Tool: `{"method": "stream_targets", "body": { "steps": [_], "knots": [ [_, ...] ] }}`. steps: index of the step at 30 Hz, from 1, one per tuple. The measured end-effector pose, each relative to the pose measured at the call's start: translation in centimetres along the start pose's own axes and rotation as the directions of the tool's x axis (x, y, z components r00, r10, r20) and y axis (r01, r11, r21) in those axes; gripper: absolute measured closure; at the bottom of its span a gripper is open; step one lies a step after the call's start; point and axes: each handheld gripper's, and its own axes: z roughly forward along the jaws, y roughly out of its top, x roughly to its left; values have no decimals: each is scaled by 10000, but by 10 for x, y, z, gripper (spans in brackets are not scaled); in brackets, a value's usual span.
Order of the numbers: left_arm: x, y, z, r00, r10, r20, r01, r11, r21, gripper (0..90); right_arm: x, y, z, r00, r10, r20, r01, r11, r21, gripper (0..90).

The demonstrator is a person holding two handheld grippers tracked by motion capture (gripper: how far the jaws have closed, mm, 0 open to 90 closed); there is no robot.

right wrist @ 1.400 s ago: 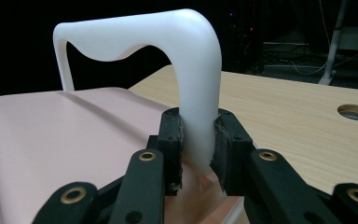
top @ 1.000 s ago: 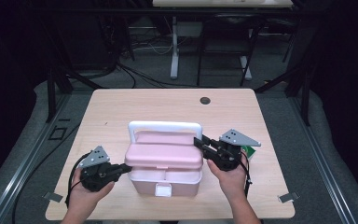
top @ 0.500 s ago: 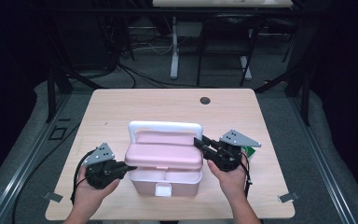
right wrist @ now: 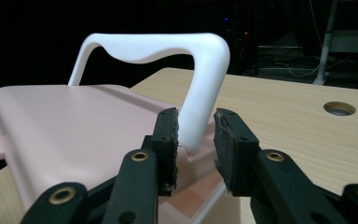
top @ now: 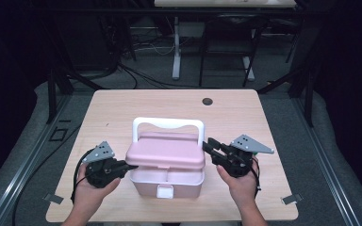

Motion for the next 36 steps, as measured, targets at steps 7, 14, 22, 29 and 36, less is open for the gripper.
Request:
{"method": "stream_targets", "body": {
  "steps": [7, 14, 22, 29, 36],
  "knots": [
    [2, 9, -1, 10000, 5, -40, -5, 10000, -91, 900, 2, -8, -18, 9997, -162, 209, 164, 9998, -58, 748],
    [4, 22, -2, 9999, 64, -124, -66, 9999, -158, 900, 1, -23, -22, 9996, -134, 262, 124, 9992, 374, 798],
    [9, 35, -3, 9997, 85, -222, -91, 9995, -291, 900, 7, -37, -12, 9998, -189, 27, 186, 9972, 727, 828],
    [14, 45, -2, 9996, 17, -290, -31, 9989, -467, 900, 15, -44, -7, 9978, -576, -334, 604, 9940, 906, 841],
    [18, 57, 0, 9989, 25, -463, -52, 9982, -595, 900, 22, -53, -2, 9954, -752, -595, 815, 9905, 1105, 846]
  ]
}}
